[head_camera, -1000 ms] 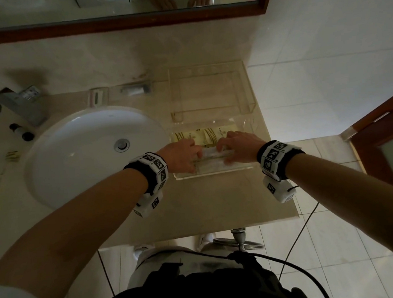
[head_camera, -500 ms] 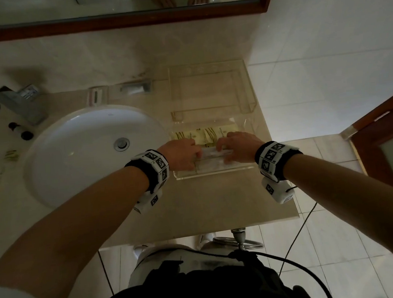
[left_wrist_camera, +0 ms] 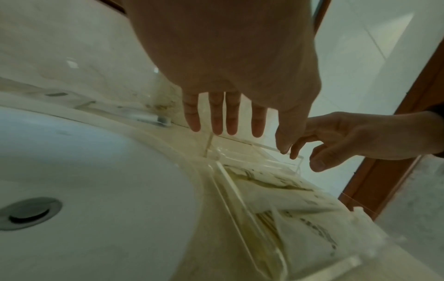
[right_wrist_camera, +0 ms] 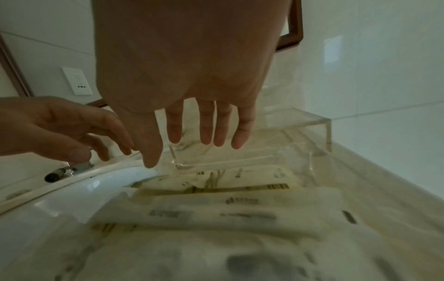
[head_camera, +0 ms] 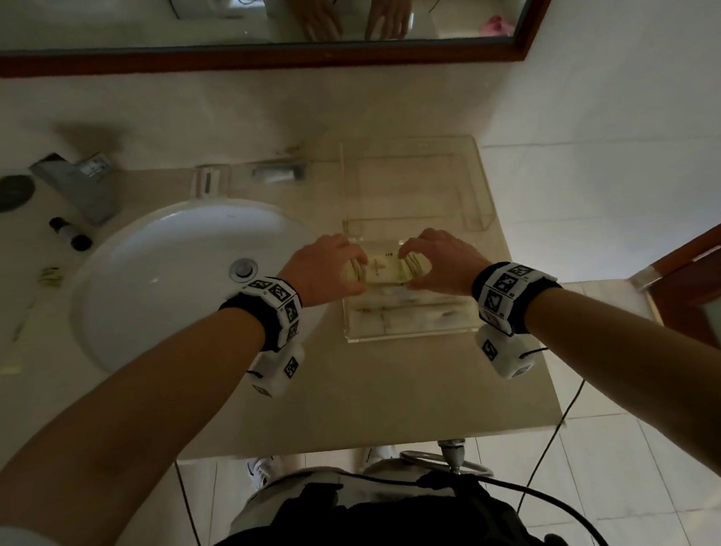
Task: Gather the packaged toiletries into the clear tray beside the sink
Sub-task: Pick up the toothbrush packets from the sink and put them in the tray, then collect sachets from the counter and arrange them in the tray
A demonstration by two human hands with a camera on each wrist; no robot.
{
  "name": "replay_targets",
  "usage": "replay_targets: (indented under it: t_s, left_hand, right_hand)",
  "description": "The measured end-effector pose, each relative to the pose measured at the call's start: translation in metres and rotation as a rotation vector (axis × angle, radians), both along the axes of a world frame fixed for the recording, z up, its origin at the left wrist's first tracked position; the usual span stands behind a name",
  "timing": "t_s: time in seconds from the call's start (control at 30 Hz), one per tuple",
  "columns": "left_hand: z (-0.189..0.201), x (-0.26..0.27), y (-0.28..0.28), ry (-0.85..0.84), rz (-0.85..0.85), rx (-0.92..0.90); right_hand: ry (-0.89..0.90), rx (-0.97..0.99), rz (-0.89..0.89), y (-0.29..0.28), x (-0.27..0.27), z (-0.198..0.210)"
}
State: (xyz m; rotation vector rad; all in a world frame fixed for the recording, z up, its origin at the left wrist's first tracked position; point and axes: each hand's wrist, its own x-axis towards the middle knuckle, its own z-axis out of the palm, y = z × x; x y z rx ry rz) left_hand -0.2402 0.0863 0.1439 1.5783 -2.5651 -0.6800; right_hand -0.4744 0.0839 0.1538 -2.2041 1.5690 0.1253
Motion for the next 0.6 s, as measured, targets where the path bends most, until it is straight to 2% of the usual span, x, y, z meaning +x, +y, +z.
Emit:
replay_targets:
  t_s: [0.23, 0.6]
  left_hand:
    - [0.011, 0.065, -0.001, 0.153, 0.167, -0.022]
    - [0.007, 0.194, -0.007, 0.173, 0.427, -0.015]
  right_hand:
    - [-0.066, -0.009, -0.020, -0.022, 0.060, 0.016]
    - [-0.154, 0.032, 0.003, -0.048, 0.190, 0.019]
